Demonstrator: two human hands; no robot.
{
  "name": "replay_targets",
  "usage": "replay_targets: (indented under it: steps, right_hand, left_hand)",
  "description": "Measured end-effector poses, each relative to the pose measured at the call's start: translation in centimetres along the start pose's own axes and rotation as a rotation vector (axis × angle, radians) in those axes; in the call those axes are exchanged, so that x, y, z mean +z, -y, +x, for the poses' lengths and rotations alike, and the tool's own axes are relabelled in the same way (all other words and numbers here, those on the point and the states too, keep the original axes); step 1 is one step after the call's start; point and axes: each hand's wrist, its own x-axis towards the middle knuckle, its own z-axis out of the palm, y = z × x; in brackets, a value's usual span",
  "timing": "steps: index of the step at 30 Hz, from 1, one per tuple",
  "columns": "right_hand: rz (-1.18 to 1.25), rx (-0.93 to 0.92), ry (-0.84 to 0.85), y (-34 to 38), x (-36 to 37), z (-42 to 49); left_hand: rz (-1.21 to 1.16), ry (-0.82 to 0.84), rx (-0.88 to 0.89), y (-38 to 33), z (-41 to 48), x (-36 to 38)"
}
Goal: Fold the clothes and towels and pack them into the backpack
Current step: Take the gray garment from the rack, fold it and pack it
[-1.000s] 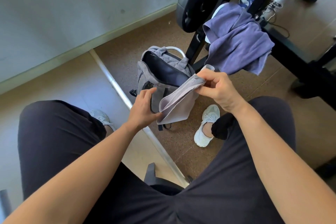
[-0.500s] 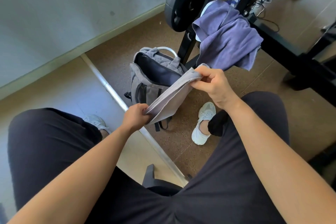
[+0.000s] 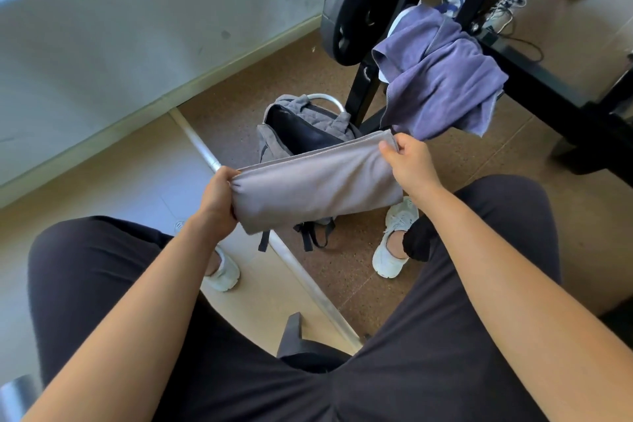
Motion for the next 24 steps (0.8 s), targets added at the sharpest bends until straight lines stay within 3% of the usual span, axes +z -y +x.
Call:
replay_targets:
  steps: [4, 10, 17, 24]
  right_hand:
    - [-0.006, 0.017, 0.030, 0.2, 0.7, -0.5]
    - [0.059, 0.119, 0.023, -0.4, 0.8, -0.7]
    - [0.052, 0.152, -0.043, -0.2, 1.2, -0.8]
    - [0.175, 0.106, 0.107, 1.0, 3.9, -3.0]
  left_hand:
    - [0.096, 0.023, -0.104, 0.7, -0.3, 0.4]
    - [0.231, 0.250, -0.205, 1.0, -0.7, 0.0]
    - [0.562, 0.111, 0.307, 2.3, -1.3, 1.2]
    - [0.555, 0.119, 0.466, 2.6, -2.6, 2.9]
